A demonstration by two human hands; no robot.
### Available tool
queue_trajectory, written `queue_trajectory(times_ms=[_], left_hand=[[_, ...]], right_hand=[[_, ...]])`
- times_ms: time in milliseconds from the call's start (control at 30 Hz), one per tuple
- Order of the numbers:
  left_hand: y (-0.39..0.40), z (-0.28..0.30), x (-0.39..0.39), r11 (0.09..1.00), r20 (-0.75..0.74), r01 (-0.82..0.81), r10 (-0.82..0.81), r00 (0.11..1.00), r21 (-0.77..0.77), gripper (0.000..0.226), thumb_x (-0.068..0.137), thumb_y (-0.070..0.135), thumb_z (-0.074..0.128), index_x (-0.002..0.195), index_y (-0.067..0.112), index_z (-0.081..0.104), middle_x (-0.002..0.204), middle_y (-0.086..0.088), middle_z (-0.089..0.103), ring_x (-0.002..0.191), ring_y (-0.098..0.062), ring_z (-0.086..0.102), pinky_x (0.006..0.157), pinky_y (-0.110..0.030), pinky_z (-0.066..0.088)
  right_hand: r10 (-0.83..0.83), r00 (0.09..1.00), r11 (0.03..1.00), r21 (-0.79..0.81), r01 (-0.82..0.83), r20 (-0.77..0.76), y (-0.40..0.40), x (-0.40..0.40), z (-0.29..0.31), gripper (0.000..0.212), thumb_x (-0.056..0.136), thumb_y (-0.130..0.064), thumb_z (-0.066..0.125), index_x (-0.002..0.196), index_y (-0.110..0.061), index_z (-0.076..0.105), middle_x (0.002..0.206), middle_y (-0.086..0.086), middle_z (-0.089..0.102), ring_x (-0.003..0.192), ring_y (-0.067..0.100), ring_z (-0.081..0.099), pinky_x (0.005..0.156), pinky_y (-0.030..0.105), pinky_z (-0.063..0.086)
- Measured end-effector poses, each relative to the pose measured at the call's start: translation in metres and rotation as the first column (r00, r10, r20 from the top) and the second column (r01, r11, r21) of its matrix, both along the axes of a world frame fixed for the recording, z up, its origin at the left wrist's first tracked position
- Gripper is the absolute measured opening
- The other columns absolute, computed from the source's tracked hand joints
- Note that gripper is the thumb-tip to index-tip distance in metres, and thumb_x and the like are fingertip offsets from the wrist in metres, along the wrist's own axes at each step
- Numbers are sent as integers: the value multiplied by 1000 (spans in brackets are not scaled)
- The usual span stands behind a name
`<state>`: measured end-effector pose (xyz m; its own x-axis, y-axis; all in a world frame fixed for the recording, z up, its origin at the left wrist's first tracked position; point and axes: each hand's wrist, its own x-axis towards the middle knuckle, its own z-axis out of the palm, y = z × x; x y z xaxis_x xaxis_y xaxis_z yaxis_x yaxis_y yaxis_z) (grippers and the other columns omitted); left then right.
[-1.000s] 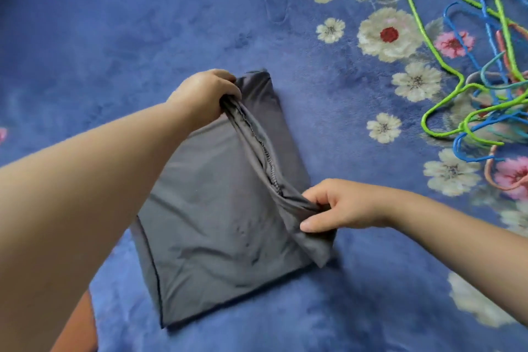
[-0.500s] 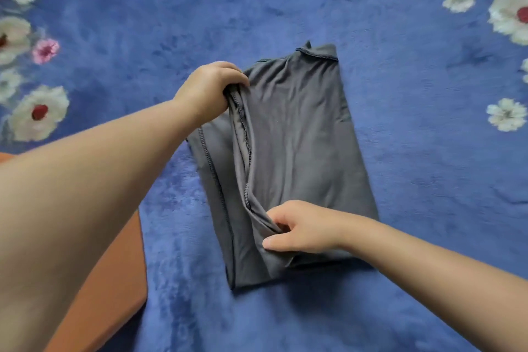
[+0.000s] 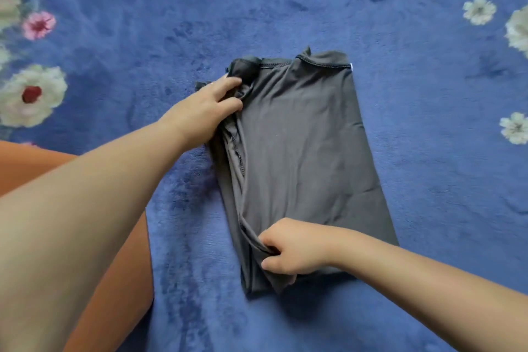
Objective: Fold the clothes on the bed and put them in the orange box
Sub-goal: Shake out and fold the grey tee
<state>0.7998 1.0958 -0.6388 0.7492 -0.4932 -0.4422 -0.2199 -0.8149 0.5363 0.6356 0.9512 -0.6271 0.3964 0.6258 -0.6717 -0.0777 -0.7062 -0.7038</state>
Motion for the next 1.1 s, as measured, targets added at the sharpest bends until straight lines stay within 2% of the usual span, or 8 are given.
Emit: queue_trajectory(times_ms=[200, 333, 467, 567, 667, 767, 933, 1100], left_hand=[[30, -29, -12, 985, 207, 117, -141, 968, 124, 42, 93, 0, 40, 134, 10, 47, 156, -11, 12, 144, -27, 6, 115, -31, 3], [42, -42, -17, 947, 201, 139, -202, 959, 291, 63, 88, -7, 37, 143, 22, 34, 157, -8, 3, 145, -29, 0, 114, -46, 9], [40, -40, -44, 972, 147, -233, 227, 963, 27, 61, 86, -5, 38, 144, 14, 33, 154, -17, 14, 143, -29, 13, 115, -34, 13], [25, -35, -85, 738, -22, -663, 666, 746, -127, 53, 91, 22, 46, 141, 6, 34, 133, -17, 41, 113, -24, 46, 102, -24, 28], [8, -35, -113, 555, -194, -830, 808, 556, -64, 70, 78, 48, 64, 130, 5, 45, 113, -10, 58, 95, -19, 55, 95, -28, 40], [1, -37, -113, 521, -276, -854, 820, 501, -2, 60, 76, 51, 68, 112, 4, 58, 95, -6, 65, 106, -28, 58, 87, -33, 43], [-9, -36, -106, 375, -571, -927, 755, 322, -26, 62, 67, 38, 79, 112, 4, 55, 113, -6, 63, 98, -24, 61, 83, -31, 48], [-17, -26, -102, 180, -744, -982, 649, 160, -54, 12, 87, 12, 61, 98, 14, 57, 85, -1, 63, 72, -12, 59, 65, -25, 48]], right_hand=[[138, 973, 986, -114, -118, 186, 29, -13, -34, 32, 90, -13, 47, 62, -14, 32, 97, 23, 61, 85, 33, 53, 63, 29, 29], [113, 992, 991, -72, -109, 54, 23, -20, -37, 25, 88, -29, 57, 94, -5, 52, 89, 11, 59, 77, 24, 47, 65, 28, 35], [103, 995, 994, 33, -103, 12, 2, -27, -29, 31, 85, -7, 51, 117, -5, 54, 110, 8, 64, 95, 24, 57, 78, 24, 41], [-80, 983, 995, 67, 69, 167, -28, -31, -22, 33, 81, -5, 44, 106, -3, 64, 102, 9, 68, 92, 14, 57, 74, 11, 34], [-506, 684, 852, 185, 489, 525, -67, -30, -25, 30, 76, -16, 46, 87, 0, 68, 87, 14, 69, 83, 11, 53, 75, 17, 39], [-715, 363, 518, 105, 849, 597, -103, -6, -27, 39, 80, -19, 61, 114, -1, 58, 109, 10, 59, 102, 16, 52, 90, 31, 42], [-990, 107, 115, -80, 990, -94, -122, 39, -33, 28, 88, -16, 61, 112, -2, 54, 98, 3, 58, 88, 15, 58, 76, 23, 49], [-893, 131, 180, -76, 981, -430, -120, 55, -31, 11, 90, -16, 54, 85, -13, 64, 70, -2, 71, 65, 11, 69, 62, 24, 57]])
